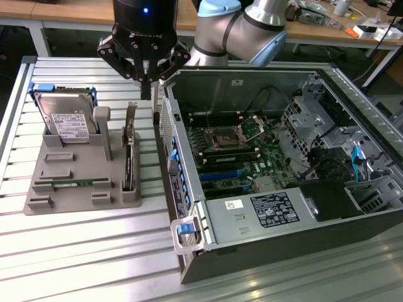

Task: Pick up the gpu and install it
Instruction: 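Reach for the gpu, then pick up the gpu and move the gpu toward the slot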

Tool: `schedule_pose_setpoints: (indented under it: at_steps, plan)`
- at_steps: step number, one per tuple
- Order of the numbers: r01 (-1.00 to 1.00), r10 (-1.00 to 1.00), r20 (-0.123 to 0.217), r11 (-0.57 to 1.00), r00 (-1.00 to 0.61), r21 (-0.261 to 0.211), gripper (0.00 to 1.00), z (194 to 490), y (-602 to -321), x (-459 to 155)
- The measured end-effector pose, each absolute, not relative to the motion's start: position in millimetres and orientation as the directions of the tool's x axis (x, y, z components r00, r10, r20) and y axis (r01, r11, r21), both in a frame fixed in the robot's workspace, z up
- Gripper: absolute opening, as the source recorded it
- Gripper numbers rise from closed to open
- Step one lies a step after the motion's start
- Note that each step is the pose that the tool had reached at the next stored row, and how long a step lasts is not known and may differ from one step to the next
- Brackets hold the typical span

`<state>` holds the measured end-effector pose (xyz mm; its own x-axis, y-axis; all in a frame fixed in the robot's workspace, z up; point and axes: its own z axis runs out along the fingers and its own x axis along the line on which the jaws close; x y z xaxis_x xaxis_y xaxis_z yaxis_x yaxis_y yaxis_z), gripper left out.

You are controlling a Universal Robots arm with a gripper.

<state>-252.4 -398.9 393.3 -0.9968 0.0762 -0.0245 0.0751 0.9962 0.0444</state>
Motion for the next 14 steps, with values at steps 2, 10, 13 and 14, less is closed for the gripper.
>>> schedule_pose_setpoints:
  at_steps: [2,10,13,14]
  plan:
    - [0.075,0.076,-0.024,0.996,-0.997,0.044,0.11,393.3,-398.9,-255.1]
    - [0.075,0.076,-0.025,0.996,-0.997,0.044,0.11,393.3,-398.9,-259.3]
    - [0.075,0.076,-0.024,0.996,-0.997,0.044,0.11,393.3,-399.0,-259.5]
    - [0.075,0.076,-0.024,0.996,-0.997,0.044,0.11,393.3,-398.9,-259.5]
